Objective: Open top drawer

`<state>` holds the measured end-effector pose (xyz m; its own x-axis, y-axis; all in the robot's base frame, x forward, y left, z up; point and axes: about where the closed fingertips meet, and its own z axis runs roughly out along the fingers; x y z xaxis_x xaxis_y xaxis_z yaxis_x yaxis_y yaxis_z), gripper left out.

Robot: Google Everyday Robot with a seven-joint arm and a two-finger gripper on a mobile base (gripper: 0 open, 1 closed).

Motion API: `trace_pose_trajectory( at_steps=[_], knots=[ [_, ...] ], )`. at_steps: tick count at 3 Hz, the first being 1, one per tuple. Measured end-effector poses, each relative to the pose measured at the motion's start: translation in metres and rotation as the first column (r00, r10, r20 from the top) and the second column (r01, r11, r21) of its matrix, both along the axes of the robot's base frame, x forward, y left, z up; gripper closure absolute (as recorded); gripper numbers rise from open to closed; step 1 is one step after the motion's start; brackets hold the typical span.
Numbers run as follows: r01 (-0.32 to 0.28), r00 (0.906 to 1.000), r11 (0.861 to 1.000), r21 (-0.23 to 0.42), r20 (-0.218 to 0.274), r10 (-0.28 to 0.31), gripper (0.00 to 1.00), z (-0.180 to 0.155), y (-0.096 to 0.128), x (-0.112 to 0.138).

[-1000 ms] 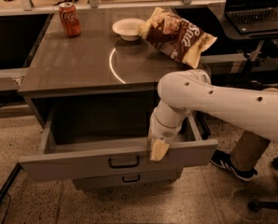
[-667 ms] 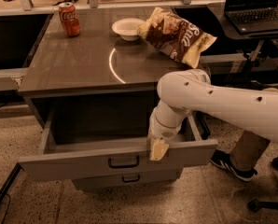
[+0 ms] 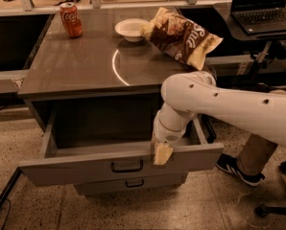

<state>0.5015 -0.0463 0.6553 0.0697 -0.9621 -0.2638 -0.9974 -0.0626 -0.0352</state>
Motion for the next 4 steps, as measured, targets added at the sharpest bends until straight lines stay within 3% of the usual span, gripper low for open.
trace_pose_trajectory(
  at_steps=[2, 4],
  knots=[
    [0.000, 1.0000, 1.000, -0.003, 0.002, 0.000, 0.51, 0.001, -0.001, -0.003],
    [0.006, 0.9999, 0.999, -0.053, 0.011, -0.005, 0.01, 0.005, 0.000, -0.043]
  ],
)
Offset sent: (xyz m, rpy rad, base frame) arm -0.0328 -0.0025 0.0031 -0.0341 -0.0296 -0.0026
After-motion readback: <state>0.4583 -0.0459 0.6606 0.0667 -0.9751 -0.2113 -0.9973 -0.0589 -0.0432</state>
